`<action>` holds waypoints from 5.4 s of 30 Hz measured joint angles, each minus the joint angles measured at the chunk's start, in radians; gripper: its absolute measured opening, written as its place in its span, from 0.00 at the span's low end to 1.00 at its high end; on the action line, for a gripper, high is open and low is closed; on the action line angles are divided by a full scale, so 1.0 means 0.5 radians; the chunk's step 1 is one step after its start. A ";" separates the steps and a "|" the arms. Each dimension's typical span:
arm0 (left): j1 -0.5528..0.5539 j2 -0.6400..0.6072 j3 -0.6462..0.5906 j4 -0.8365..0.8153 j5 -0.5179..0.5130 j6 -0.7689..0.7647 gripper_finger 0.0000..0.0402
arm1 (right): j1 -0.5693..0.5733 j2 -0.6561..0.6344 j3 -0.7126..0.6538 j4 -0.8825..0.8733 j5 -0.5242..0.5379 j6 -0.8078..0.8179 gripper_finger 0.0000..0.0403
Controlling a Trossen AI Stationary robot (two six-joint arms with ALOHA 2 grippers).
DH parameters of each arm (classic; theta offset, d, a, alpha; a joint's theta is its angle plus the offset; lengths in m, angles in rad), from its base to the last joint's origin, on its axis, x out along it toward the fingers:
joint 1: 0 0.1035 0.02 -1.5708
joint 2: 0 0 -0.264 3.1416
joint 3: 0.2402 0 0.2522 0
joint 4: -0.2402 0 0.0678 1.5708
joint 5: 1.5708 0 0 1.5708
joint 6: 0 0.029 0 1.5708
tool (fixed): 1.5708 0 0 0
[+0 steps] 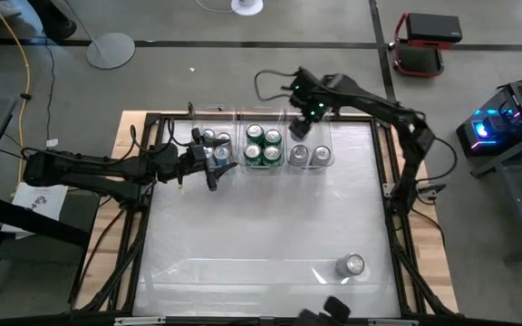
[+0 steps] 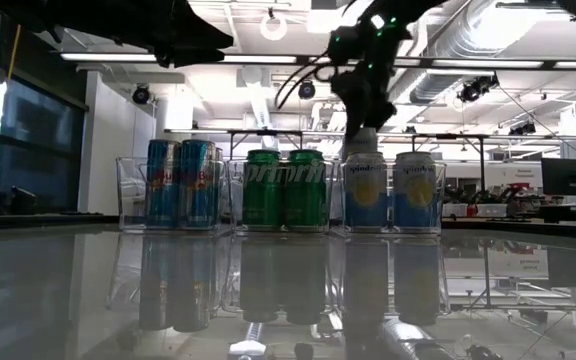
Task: Sort soda cans
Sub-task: Put the top blue-white soda can into the right transparent bin, then put the blue-white soda can into the right transparent bin
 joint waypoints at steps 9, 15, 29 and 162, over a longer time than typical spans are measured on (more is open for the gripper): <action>0.000 0.000 0.000 0.000 0.001 -0.034 0.83 | 0.002 0.259 0.036 -0.090 -0.095 -0.236 0.66; 0.000 0.000 0.000 -0.001 0.001 -0.049 0.83 | 0.002 0.315 0.036 -0.042 -0.128 -0.334 0.66; 0.016 0.000 0.000 -0.002 0.001 -0.049 0.83 | -0.007 0.347 0.026 -0.022 -0.298 -0.436 0.68; 0.035 -0.022 0.002 0.028 -0.014 -0.678 0.83 | 2.850 -1.087 -1.482 0.318 0.258 1.419 0.82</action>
